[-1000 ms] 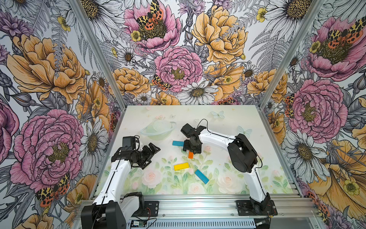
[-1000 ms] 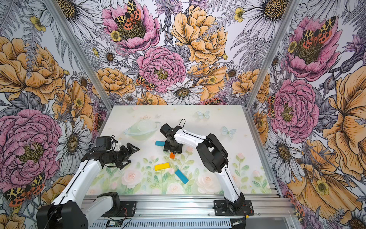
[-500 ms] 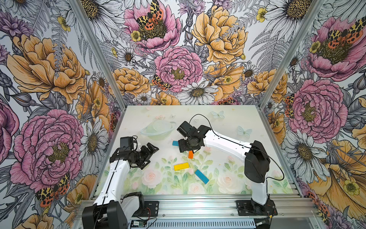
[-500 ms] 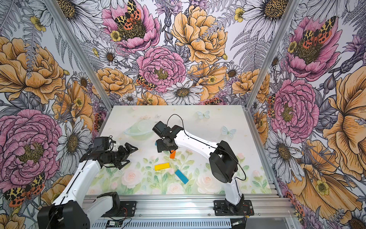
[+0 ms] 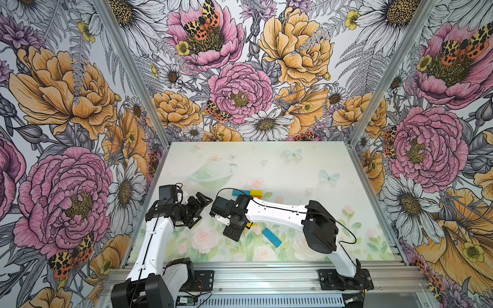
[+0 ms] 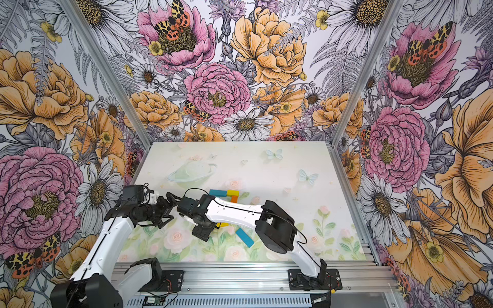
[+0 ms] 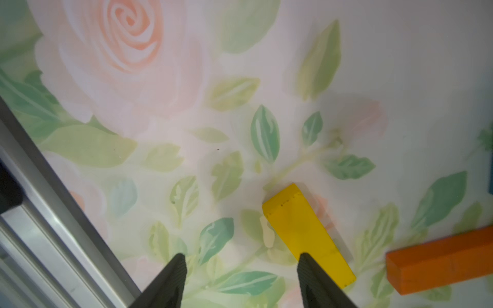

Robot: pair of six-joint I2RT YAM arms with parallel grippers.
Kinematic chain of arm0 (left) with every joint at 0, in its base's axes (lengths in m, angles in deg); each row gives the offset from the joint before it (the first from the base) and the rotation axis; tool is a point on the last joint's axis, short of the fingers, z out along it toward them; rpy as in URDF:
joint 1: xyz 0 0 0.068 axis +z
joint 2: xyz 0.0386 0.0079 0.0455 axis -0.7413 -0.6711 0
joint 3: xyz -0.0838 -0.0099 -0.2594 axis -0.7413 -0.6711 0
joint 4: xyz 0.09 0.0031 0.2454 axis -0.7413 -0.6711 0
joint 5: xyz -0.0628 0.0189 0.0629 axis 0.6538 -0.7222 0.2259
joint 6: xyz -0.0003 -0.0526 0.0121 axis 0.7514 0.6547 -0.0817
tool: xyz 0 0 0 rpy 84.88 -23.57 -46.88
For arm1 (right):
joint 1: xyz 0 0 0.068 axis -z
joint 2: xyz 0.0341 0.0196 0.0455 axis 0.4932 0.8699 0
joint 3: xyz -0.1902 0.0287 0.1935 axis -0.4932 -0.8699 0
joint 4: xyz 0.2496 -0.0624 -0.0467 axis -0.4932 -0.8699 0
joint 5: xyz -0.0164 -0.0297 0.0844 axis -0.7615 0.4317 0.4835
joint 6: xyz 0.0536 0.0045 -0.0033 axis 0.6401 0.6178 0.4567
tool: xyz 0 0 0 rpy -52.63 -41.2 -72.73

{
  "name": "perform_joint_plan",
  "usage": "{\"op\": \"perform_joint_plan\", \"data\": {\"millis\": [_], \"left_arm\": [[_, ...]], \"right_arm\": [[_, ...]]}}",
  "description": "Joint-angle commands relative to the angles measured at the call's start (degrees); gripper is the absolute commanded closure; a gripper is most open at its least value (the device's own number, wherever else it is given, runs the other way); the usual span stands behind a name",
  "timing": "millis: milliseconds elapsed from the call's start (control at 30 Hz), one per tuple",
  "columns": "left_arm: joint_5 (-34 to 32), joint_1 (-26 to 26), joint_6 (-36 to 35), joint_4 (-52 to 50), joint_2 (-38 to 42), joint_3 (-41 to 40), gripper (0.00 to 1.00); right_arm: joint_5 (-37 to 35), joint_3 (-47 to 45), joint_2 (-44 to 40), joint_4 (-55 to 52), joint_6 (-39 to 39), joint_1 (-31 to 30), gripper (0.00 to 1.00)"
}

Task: Assemble the number 7 with building blocks
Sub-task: Pick up the building block from the center of the board.

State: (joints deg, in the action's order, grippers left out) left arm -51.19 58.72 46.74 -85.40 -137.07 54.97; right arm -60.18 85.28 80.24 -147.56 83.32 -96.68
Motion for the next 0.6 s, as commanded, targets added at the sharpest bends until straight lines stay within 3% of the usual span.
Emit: {"op": "perform_joint_plan", "data": {"millis": [0,200,567], "left_arm": [[0.6,1.0,-0.8,-0.6,0.9,-0.8,0.01],[0.4,1.2,-0.4,-1.0,2.3,-1.2,0.01],[0.3,1.4,1.2,-1.4,3.3,-0.3,0.01]], "right_arm": [[-6.5,3.9,2.2,-4.9,-5.6,-0.8,0.32],[-8.0,4.1,2.4,-4.7,-7.6,-0.2,0.33],[-3.8,1.3,2.9,-3.4,-9.8,3.3,0.38]]}}
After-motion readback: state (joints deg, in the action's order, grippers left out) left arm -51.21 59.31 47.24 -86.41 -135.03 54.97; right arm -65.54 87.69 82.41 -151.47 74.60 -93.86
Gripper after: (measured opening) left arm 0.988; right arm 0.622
